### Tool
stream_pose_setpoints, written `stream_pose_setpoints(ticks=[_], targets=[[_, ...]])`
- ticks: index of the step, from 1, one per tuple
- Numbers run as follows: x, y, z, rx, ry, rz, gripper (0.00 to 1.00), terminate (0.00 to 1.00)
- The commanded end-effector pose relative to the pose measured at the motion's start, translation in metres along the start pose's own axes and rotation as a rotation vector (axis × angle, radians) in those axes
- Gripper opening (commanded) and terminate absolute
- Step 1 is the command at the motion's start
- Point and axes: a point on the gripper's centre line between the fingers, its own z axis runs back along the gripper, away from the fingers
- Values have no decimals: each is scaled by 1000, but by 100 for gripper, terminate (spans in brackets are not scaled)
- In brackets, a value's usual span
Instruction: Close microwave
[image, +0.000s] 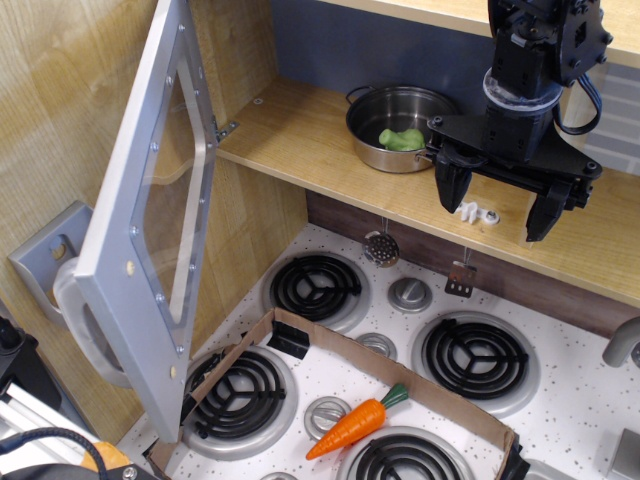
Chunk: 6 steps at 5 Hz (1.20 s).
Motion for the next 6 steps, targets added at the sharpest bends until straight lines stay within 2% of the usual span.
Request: stream_pose_setpoints(ticks=[1, 3, 4, 5, 6], targets=[[0, 0, 0, 0, 0, 0, 100, 0], [-3, 24, 65, 134, 57, -74, 100, 0], [-9, 44, 90, 202, 45, -120, 100, 0], [-17, 70, 109, 241, 65, -170, 100, 0], [-27, 100, 132, 324, 75, -247, 100, 0]])
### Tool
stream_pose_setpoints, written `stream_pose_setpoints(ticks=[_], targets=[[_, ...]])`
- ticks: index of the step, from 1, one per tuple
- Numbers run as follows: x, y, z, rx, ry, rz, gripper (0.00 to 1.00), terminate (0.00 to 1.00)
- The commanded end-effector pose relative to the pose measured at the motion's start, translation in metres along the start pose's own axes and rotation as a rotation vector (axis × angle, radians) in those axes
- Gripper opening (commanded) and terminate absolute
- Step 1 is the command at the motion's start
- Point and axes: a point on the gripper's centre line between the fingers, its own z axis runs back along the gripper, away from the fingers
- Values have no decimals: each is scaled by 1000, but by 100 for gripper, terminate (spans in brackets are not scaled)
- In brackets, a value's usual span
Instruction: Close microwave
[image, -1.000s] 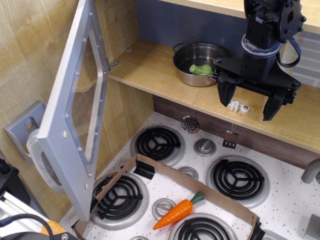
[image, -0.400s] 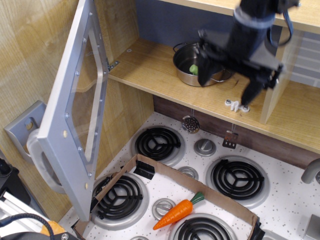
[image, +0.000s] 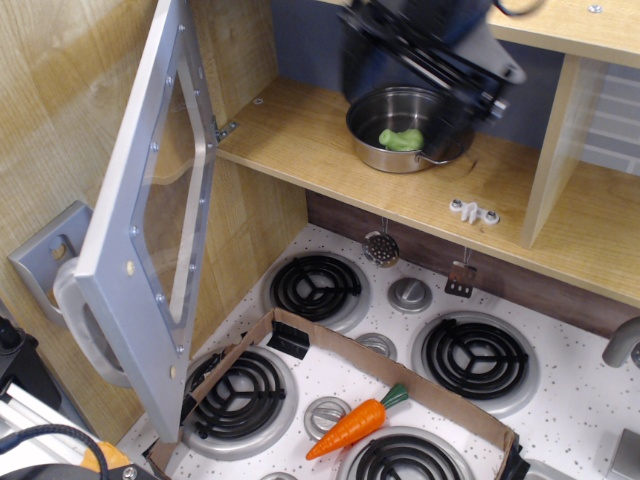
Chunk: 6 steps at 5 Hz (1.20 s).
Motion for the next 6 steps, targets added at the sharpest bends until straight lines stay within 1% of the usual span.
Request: stream_pose_setpoints(ticks=[1, 2, 3, 4, 6], targets=[[-35, 68, 38, 127, 56, -100, 100, 0], [-58, 94, 39, 176, 77, -132, 100, 0], [-80, 112, 38, 223, 110, -149, 100, 0], [-97, 119, 29, 230, 133, -140, 100, 0], [-120, 122, 5, 260, 172, -115, 100, 0]])
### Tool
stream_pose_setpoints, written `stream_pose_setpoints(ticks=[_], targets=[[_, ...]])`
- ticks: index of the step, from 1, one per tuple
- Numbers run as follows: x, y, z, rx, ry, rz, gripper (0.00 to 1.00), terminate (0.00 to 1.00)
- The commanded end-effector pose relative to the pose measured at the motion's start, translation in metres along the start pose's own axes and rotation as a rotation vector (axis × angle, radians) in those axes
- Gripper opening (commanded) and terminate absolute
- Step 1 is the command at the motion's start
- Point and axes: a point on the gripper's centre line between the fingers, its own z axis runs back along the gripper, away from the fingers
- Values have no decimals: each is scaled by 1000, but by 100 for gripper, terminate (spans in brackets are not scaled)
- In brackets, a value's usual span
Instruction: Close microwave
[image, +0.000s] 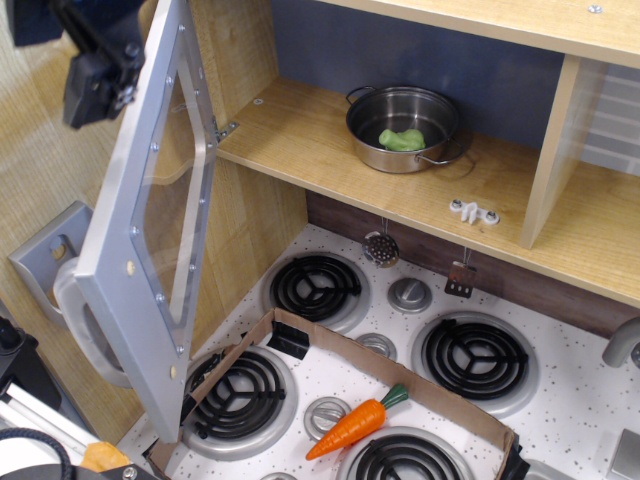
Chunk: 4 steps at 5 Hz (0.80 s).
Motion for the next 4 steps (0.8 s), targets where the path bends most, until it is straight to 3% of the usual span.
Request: stream_pose_setpoints(ticks=[1, 2, 4], targets=[[-7, -6, -13, 9, 15, 64, 100, 0], [9, -16, -16, -39, -3, 90, 100, 0], [62, -45, -16, -166, -170, 137, 100, 0]])
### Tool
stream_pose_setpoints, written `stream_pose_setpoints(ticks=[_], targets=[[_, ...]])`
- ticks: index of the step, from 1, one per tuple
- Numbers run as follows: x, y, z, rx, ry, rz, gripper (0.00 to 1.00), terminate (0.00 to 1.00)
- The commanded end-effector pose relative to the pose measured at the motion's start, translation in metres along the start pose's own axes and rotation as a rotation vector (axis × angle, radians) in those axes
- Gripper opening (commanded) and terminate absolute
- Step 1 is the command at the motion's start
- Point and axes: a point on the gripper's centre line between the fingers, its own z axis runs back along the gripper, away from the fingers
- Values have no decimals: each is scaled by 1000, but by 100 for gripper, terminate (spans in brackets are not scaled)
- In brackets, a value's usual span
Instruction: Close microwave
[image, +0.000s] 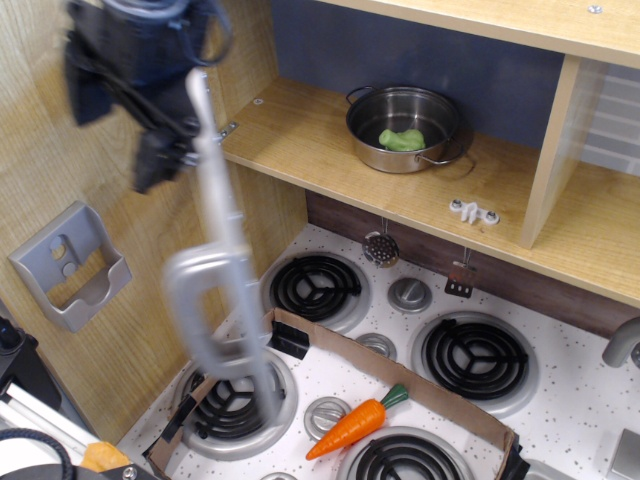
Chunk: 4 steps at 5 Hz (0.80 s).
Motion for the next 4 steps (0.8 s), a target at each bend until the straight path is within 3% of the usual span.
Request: stream_pose_setpoints(ticks=[1, 2, 4], targets=[[55, -28, 17, -90, -157, 83, 100, 0], [72, -43, 21, -132, -200, 145, 100, 0], [120, -60, 38, -149, -341, 171, 100, 0]])
